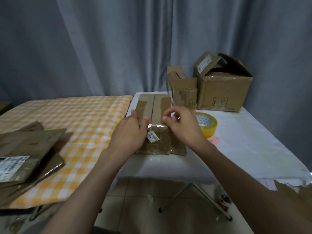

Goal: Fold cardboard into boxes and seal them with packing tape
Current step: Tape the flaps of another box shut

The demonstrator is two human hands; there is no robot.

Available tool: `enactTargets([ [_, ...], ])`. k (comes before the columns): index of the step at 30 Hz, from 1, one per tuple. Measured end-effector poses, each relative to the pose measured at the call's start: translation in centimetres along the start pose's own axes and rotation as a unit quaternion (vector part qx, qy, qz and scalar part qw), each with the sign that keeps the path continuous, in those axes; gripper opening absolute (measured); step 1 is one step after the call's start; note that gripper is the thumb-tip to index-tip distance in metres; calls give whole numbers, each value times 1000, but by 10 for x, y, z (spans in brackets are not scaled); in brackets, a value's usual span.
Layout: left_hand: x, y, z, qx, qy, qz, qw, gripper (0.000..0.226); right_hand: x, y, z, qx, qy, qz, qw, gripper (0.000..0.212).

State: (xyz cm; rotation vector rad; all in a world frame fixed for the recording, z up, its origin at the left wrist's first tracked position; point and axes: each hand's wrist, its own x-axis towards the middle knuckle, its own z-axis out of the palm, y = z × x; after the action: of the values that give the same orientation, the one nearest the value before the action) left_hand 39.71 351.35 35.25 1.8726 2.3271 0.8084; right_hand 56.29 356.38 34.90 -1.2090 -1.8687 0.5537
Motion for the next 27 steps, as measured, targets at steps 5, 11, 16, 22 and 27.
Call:
enactTargets([
  [5, -3, -5, -9, -269, -34, -62, 961, 37, 4, 8, -10, 65, -3, 79, 995, 6],
  [11, -6, -17, -8, -227, 78, -49, 969, 25, 2, 12, -9, 66, -1, 72, 995, 6],
  [16, -8, -21, -7, -287, 91, -82, 950, 17, -2, 13, -4, 56, 15, 52, 997, 8],
  [22, -12, -24, -8, -306, 96, -61, 945, 19, -11, 13, -16, 116, -6, 46, 992, 7],
  [27, -15, -23, -11, -288, 88, -10, 954, 25, -17, 16, -20, 120, -17, 15, 993, 17],
])
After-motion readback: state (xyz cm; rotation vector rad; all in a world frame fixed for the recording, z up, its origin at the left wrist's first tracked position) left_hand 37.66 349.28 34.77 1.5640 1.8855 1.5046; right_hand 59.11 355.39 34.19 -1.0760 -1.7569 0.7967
